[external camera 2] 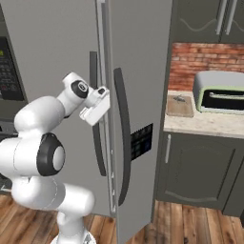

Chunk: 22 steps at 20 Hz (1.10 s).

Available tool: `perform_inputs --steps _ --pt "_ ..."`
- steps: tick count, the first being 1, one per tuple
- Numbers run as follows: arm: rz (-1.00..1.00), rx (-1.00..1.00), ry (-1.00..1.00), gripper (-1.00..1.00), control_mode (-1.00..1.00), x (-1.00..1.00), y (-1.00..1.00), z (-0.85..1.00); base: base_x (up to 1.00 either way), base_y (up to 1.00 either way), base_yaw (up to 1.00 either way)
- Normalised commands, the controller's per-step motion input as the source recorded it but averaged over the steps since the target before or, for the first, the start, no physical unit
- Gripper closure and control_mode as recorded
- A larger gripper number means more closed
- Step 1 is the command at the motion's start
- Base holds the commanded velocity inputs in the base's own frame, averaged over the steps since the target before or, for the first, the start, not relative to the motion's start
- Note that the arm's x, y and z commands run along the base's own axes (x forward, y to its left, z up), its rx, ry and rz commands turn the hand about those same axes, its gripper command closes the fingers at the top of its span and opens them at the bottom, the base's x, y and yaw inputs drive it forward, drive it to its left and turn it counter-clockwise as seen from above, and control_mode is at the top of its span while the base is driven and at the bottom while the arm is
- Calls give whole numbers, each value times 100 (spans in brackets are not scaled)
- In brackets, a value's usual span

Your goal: Retrieve a lemon from the fridge and place it on the cutting board with the fish.

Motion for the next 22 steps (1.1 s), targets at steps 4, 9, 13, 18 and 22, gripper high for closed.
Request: perform_inputs --steps 4,9,13,18,22 --pt "-3 -7 6 -100 -100 -27 -60 -9 0 0 0" --pt "-12 -4 0 -100 -100 -80 -96 -5 0 0 0" --pt "-7 0 0 -100 -100 -97 -100 0 0 0 0" --pt "-1 0 -4 -100 -100 -57 -87 7 0 0 0" --pt "1 -15 -19 -100 -100 -55 54 29 0 0 0"
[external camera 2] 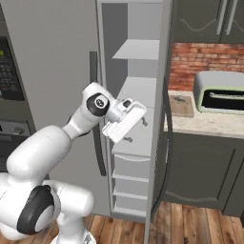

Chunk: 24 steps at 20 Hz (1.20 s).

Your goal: Retrieve a lemon from the fridge and place it on the cutting board with the fish.

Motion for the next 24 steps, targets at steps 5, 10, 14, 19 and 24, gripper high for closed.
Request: perform_inputs --steps 5,10,14,19,24 --pt "-14 -7 -22 -100 -100 -6 100 1 0 0 0" --pt "-33 38 -35 -100 -100 3 100 0 0 0 0" --pt "-34 55 -44 -100 -100 0 79 8 0 0 0" --pt "-37 48 -53 -100 -100 0 77 23 0 0 0" --pt "-25 41 -69 -100 -100 0 94 44 0 0 0"
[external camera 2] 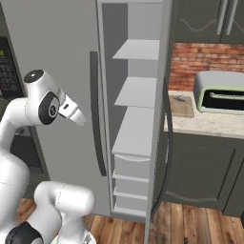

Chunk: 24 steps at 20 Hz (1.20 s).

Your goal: Retrieve a lemon from the fridge and place it on the cutting board with the fish.

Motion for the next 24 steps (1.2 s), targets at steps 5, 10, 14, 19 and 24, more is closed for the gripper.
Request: perform_inputs --steps 5,10,14,19,24 --pt "19 7 -28 -100 -100 12 14 54 0 0 0" --pt "42 -4 9 -100 -100 54 -6 25 0 0 0" --pt "4 -25 10 -100 -100 31 0 23 0 0 0" --pt "-15 -27 0 -100 -100 0 4 11 0 0 0" --pt "-1 0 -1 -100 -100 7 -3 0 0 0 0"
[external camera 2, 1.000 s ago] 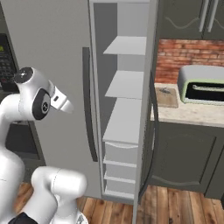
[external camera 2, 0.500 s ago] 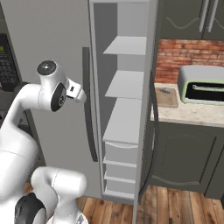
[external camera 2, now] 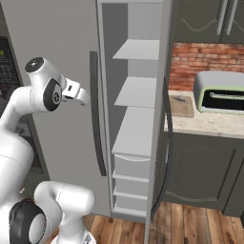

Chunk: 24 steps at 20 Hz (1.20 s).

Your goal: Retrieve a lemon from the fridge and place it on the cutting board with the fish.

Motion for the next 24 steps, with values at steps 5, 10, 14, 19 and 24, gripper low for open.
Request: perform_inputs --steps 5,10,14,19,24 --pt "3 4 0 -100 -100 38 0 0 0 0 0" --pt "4 2 -2 -100 -100 63 -4 -2 0 0 0" --pt "0 0 0 -100 -100 73 -7 -5 0 0 0" --pt "0 0 -1 -100 -100 80 -13 -16 0 0 0" --pt "0 -1 -6 -100 -100 67 0 -19 0 0 0"
